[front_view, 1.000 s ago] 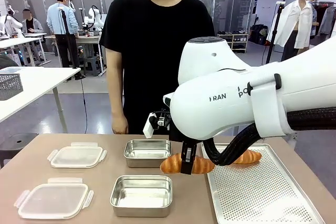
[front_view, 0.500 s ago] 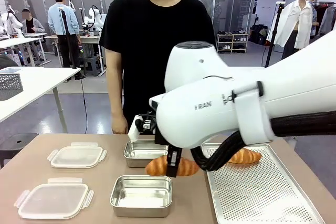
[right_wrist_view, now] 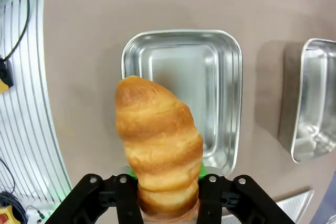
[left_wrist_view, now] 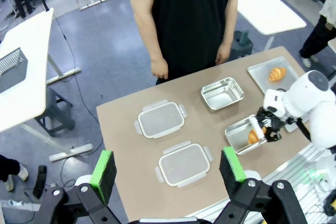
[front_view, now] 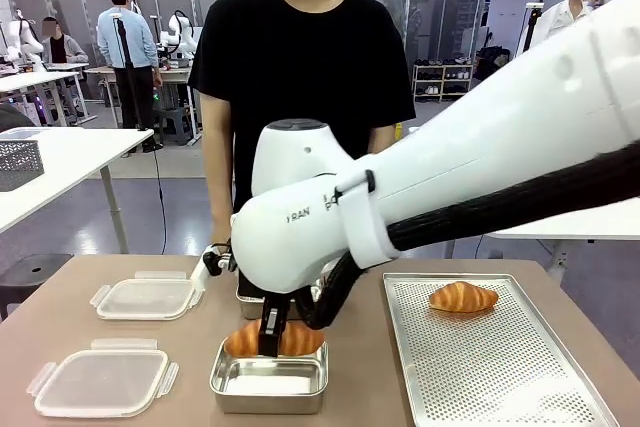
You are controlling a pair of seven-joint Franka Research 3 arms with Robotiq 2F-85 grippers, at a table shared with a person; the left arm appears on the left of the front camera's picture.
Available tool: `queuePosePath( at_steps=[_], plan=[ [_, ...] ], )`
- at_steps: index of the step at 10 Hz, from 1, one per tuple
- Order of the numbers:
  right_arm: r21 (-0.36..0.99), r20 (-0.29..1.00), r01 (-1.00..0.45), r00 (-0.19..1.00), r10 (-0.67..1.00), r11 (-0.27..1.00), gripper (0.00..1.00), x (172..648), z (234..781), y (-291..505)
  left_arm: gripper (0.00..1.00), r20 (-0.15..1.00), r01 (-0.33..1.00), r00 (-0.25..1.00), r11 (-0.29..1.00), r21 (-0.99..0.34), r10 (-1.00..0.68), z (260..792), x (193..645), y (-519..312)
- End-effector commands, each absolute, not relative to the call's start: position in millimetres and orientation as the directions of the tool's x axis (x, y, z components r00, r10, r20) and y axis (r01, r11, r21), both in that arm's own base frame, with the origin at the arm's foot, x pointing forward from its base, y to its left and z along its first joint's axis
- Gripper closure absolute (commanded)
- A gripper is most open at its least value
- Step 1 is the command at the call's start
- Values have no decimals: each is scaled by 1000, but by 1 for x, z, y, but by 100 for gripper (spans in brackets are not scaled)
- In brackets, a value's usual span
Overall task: Place the bread into the airtight container.
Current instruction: Pick up a Butter Roll and place it into an empty Airtight Container.
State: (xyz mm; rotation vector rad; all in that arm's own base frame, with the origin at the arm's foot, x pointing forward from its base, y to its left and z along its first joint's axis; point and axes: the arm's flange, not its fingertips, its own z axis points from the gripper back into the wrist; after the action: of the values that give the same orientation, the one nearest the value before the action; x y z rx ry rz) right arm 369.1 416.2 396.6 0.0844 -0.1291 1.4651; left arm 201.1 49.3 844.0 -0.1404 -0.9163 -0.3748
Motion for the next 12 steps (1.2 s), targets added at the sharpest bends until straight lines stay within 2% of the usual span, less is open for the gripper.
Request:
queuePosePath(
  at_steps=[1, 7, 8, 9, 10, 11, 12],
  plan=[
    [-11, 130, -991, 129, 983, 132, 65, 379, 379, 432, 0, 796, 377, 548, 925, 40, -258, 845, 200, 50],
    [43, 105, -990, 136, 985, 132, 65, 385, 349, 433, 0, 796, 377, 548, 925, 40, -258, 845, 200, 50],
    [40, 114, -988, 153, 982, 150, 42, 388, 347, 432, 0, 796, 377, 548, 925, 40, -258, 845, 200, 50],
    [43, 114, -986, 164, 980, 160, 33, 390, 346, 431, 0, 796, 377, 548, 925, 40, -258, 845, 200, 50],
    [51, 120, -986, 164, 979, 159, 8, 389, 347, 430, 0, 796, 377, 548, 925, 40, -258, 845, 200, 50],
    [55, 126, -986, 164, 978, 158, 0, 388, 349, 429, 0, 796, 377, 548, 925, 40, -258, 845, 200, 50],
    [51, 125, -986, 161, 979, 156, 0, 387, 352, 429, 0, 796, 377, 548, 925, 40, -258, 845, 200, 50]
  ],
)
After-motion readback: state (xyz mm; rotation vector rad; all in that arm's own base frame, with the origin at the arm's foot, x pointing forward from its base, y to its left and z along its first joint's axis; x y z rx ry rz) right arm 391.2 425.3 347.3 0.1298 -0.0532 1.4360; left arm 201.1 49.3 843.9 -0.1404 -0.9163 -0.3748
